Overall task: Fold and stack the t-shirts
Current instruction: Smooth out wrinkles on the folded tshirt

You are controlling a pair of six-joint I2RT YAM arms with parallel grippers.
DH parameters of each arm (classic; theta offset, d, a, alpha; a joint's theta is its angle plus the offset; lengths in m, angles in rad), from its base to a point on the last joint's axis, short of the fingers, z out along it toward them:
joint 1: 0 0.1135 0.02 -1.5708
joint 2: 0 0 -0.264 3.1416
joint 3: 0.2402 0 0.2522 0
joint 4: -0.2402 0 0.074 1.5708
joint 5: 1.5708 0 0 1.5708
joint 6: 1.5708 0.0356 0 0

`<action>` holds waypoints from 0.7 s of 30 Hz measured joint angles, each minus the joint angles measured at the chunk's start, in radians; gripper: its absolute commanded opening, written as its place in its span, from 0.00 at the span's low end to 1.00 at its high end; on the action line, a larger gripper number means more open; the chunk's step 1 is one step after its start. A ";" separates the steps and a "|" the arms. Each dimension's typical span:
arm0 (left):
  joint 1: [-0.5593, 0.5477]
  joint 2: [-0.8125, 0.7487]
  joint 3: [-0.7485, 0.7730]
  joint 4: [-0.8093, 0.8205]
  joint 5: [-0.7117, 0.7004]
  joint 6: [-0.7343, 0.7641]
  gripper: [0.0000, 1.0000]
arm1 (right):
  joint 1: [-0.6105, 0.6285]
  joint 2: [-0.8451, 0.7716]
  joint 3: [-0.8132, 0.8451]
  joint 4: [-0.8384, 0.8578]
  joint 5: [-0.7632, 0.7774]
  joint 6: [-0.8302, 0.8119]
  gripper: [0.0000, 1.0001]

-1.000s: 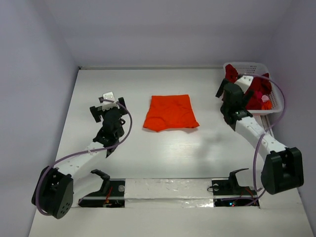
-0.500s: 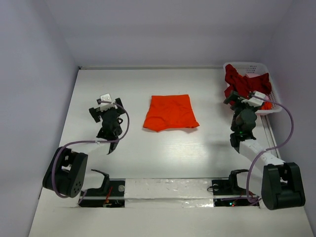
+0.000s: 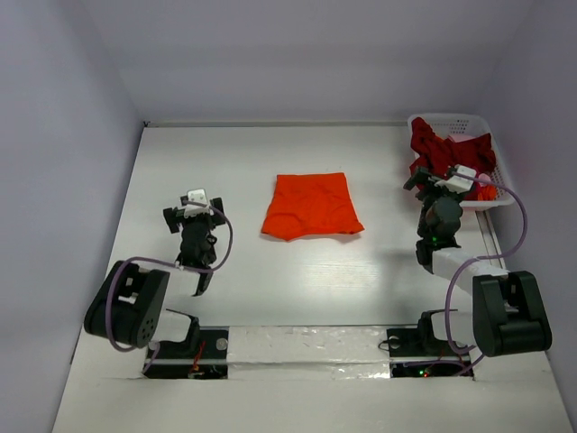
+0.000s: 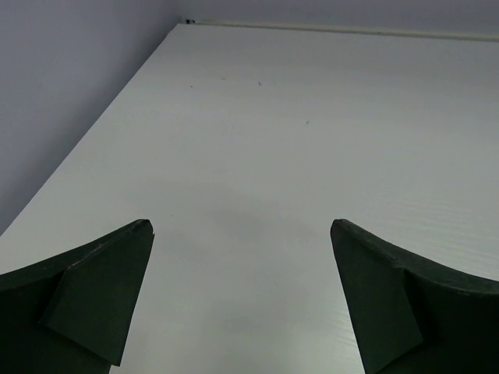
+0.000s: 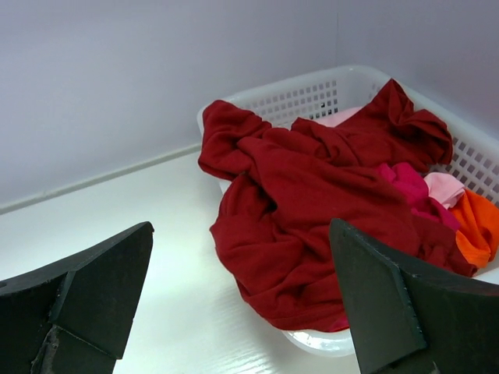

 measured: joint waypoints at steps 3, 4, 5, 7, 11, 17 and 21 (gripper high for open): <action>0.011 0.073 0.016 0.010 -0.003 0.012 0.99 | -0.002 0.000 0.000 0.015 -0.002 0.000 1.00; 0.019 0.088 0.019 0.010 -0.003 0.014 0.99 | -0.002 0.000 0.000 0.018 -0.002 0.000 1.00; 0.028 0.096 0.021 0.010 -0.002 0.011 0.99 | -0.002 0.000 0.000 0.022 -0.002 0.000 1.00; 0.064 0.097 0.021 0.013 0.020 -0.003 0.99 | -0.002 0.000 -0.002 0.029 -0.002 0.000 1.00; 0.155 0.112 -0.013 0.033 0.054 -0.058 0.99 | -0.002 -0.002 -0.010 0.045 -0.003 0.000 1.00; 0.156 0.138 -0.009 0.034 0.076 -0.082 0.99 | -0.005 0.023 -0.076 0.144 -0.027 -0.001 1.00; 0.156 0.138 -0.009 0.037 0.081 -0.088 0.99 | -0.009 0.034 -0.085 0.182 -0.032 -0.001 1.00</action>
